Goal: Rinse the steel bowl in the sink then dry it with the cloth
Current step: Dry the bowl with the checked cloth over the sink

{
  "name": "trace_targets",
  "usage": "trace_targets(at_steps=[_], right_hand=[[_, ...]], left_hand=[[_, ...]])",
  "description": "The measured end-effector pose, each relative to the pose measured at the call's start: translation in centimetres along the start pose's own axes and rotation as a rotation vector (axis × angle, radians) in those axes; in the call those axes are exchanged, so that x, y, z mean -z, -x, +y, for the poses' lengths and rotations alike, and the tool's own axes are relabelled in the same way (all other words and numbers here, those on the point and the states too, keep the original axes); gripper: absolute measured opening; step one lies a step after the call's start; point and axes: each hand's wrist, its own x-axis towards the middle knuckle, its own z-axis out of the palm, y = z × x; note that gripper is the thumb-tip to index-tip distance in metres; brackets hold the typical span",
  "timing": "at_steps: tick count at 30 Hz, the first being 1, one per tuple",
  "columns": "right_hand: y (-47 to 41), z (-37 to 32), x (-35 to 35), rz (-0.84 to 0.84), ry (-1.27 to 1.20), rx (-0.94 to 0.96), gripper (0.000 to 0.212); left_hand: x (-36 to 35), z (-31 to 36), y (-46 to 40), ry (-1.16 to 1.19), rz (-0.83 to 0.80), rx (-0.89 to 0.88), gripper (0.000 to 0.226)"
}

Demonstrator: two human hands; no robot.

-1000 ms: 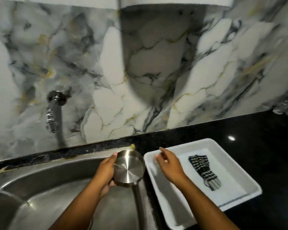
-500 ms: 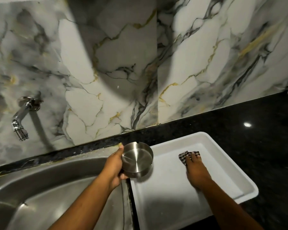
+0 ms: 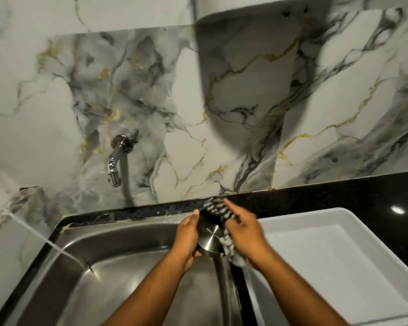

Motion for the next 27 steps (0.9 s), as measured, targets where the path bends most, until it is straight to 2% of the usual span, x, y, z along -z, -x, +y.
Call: trace_targets(at_steps=[3,5,8,12,17,22,25,27], right_hand=[[1.1,-0.9,-6.5,-0.162,0.38,0.108,0.06],[2.2,-1.4,-9.6,-0.317,0.436,0.128,0.065],[3.2,-2.4,-12.9,-0.457,0.529,0.25,0.072],[3.7,-4.4,-15.4,-0.571,0.764,0.395,0.057],[4.9,-6.8,-17.4,-0.836,0.928,0.401,0.039],[5.5,-7.7,-17.8,-1.055,1.124,0.402,0.042],[5.5,-7.9,-17.5,-1.057,1.388,0.525,0.039],[5.3,-7.0,-17.1,-0.901,1.515,0.826,0.044]], left_hand=[[2.8,0.6,0.0,-0.049,0.032,-0.123,0.031],[5.1,1.0,0.0,-0.083,0.022,-0.174,0.032],[8.8,1.9,-0.4,-0.087,0.014,-0.176,0.03],[13.4,2.5,-0.5,-0.07,0.025,-0.146,0.029],[18.3,2.2,0.1,-0.205,-0.029,-0.164,0.026],[21.5,1.6,0.4,-0.448,-0.12,-0.24,0.023],[22.3,1.1,0.4,-0.509,-0.136,-0.208,0.025],[23.0,1.9,0.2,-0.532,-0.144,-0.147,0.03]])
